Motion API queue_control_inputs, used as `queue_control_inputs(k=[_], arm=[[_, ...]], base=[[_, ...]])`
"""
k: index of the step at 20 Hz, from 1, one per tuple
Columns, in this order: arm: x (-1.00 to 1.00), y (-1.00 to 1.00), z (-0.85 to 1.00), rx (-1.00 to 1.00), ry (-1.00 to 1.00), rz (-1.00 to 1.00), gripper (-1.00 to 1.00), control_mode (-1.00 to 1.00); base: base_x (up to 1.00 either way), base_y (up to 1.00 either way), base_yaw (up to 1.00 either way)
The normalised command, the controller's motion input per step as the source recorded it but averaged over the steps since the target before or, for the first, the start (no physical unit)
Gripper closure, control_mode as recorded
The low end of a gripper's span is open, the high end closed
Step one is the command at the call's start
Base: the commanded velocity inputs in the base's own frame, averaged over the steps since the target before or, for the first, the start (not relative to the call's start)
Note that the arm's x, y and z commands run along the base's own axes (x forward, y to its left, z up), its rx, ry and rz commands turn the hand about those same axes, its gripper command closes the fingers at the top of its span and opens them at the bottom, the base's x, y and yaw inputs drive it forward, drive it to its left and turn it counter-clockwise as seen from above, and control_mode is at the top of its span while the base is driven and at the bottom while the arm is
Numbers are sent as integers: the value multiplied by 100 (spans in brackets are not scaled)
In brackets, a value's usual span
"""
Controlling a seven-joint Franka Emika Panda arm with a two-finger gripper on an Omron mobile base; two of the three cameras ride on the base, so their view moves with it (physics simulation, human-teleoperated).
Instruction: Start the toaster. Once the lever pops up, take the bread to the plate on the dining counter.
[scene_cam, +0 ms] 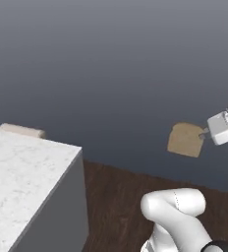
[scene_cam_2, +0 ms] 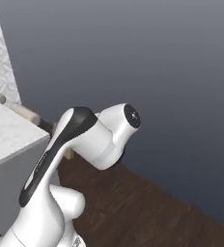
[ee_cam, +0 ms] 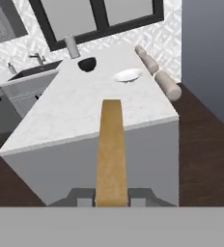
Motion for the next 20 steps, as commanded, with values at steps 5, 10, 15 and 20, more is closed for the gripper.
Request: queue_control_inputs(k=[5, 10, 15, 20], arm=[[0, 0, 0, 0, 0, 0, 100, 100], [0, 0, 0, 0, 0, 0, 100, 100], [0, 0, 0, 0, 0, 0, 100, 100], [0, 0, 0, 0, 0, 0, 100, 100]], base=[[44, 0, 81], [39, 0, 85], [33, 0, 81], [34, -24, 64]])
